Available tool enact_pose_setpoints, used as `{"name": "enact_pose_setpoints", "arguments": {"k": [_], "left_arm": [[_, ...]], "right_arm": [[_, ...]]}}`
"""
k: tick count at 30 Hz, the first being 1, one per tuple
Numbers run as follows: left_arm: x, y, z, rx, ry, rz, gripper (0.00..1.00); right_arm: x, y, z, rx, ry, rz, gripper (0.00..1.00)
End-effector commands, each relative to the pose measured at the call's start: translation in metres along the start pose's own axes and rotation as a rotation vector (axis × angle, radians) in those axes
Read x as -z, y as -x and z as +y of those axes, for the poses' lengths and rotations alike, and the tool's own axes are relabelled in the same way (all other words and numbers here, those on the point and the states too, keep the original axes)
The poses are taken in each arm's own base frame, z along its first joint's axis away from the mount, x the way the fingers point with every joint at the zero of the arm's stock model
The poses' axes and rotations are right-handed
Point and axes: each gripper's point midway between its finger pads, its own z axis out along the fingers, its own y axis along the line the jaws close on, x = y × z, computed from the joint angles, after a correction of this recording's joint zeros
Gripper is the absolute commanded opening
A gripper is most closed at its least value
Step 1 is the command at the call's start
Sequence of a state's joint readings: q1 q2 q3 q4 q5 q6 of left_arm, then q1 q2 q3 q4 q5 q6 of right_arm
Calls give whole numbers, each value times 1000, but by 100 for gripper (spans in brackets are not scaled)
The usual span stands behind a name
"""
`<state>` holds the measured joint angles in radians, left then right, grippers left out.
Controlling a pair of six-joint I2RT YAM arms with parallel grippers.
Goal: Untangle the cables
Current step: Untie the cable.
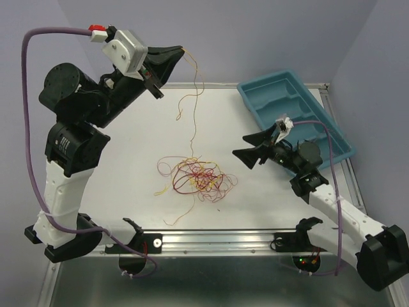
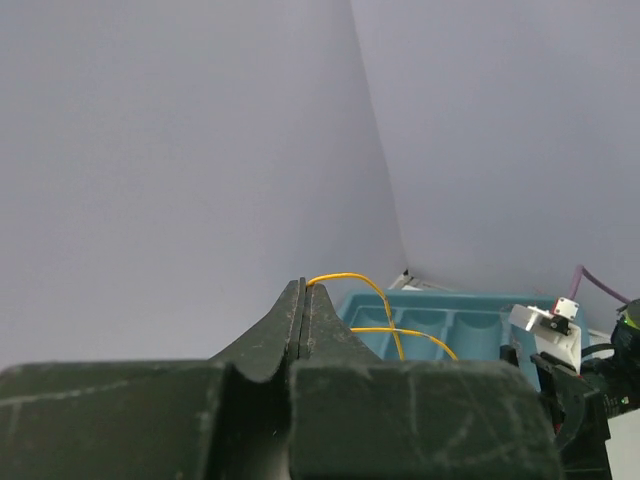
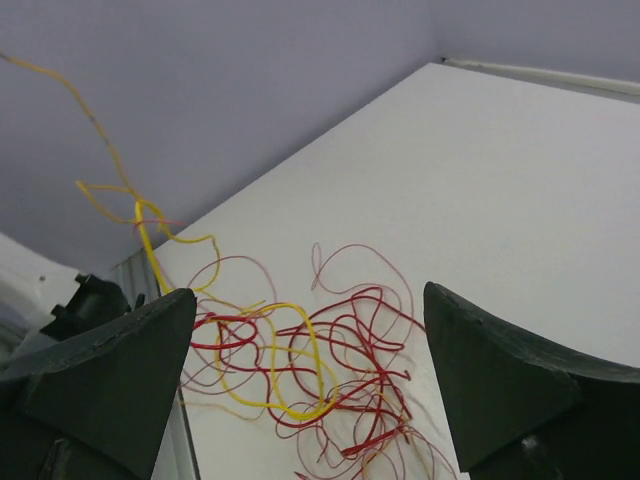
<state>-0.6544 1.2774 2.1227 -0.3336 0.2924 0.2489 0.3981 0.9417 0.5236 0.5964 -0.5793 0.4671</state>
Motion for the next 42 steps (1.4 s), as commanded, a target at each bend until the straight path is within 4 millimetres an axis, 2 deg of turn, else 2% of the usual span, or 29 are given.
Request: {"name": "enact_pose_setpoints", "arguments": {"k": [1, 3, 4, 5, 7, 11, 13, 15, 17, 19, 22, 23, 24, 25, 26, 27, 28, 29, 30, 31, 32, 33, 34, 35, 36, 38, 40, 41, 42], "left_arm": [[0, 9, -10, 41, -44, -38, 0], [0, 8, -12, 57, -53, -42, 0], [-1, 5, -14, 64, -60, -38, 0], [-1, 5, -15, 69, -64, -37, 0], [-3, 3, -17, 79, -77, -34, 0], [-5, -1, -20, 91, -90, -28, 0], [-4, 0, -19, 94, -85, -32, 0], [-5, -1, -19, 94, -82, -31, 0], [-5, 1, -19, 95, -81, -37, 0], [-7, 0, -17, 100, -72, -39, 0], [-13, -2, -7, 109, -22, -34, 0], [-17, -2, 3, 117, 32, -33, 0], [-18, 2, 11, 123, 73, -42, 0], [-16, 14, 22, 134, 133, -71, 0], [-19, 15, 34, 138, 190, -75, 0], [-14, 22, 55, 130, 306, -89, 0], [-9, 31, 70, 115, 387, -111, 0], [0, 58, 86, 95, 468, -191, 0], [19, 69, 113, 37, 628, -210, 0], [31, 80, 124, 7, 703, -243, 0], [44, 87, 134, -39, 775, -257, 0], [70, 111, 150, -50, 907, -354, 0], [87, 119, 157, -135, 981, -350, 0], [93, 117, 161, -154, 1029, -349, 0], [117, 132, 165, -173, 1096, -395, 0], [124, 133, 160, -164, 1077, -408, 0], [106, 125, 146, -185, 943, -388, 0], [94, 108, 136, -192, 870, -354, 0], [88, 98, 132, -184, 840, -336, 0]], "right_arm": [[-13, 10, 63, 130, 263, -14, 100], [-26, 19, 76, 146, 287, -18, 100], [-32, 11, 87, 153, 304, 14, 100], [-40, 15, 87, 156, 272, 8, 100], [-57, 18, 103, 196, 292, 30, 100], [-90, 42, 98, 222, 193, -24, 100], [-107, 55, 83, 226, 99, -68, 99], [-121, 62, 69, 235, 31, -96, 95], [-129, 61, 66, 250, 34, -87, 85], [-135, 49, 68, 245, 67, -49, 70], [-139, 10, 55, 220, 64, 26, 57], [-140, -22, 42, 206, 39, 91, 56], [-140, -40, 32, 197, 16, 128, 55], [-141, -61, 22, 178, -7, 171, 53], [-140, -79, 14, 160, -25, 213, 52], [-135, -118, -1, 123, -58, 301, 50], [-132, -133, -9, 103, -81, 335, 48], [-129, -146, -13, 86, -105, 364, 47], [-124, -157, -19, 70, -134, 386, 45], [-115, -169, -22, 49, -143, 399, 45], [-111, -171, -23, 40, -150, 395, 45], [-108, -170, -24, 33, -163, 384, 45], [-104, -169, -29, 18, -202, 369, 45], [-101, -166, -30, 16, -216, 359, 44], [-100, -167, -32, 7, -232, 356, 43], [-99, -165, -30, 7, -229, 354, 43], [-101, -160, -26, 10, -208, 347, 50], [-103, -147, -19, 13, -193, 317, 64], [-105, -140, -16, 20, -183, 302, 72]]}}
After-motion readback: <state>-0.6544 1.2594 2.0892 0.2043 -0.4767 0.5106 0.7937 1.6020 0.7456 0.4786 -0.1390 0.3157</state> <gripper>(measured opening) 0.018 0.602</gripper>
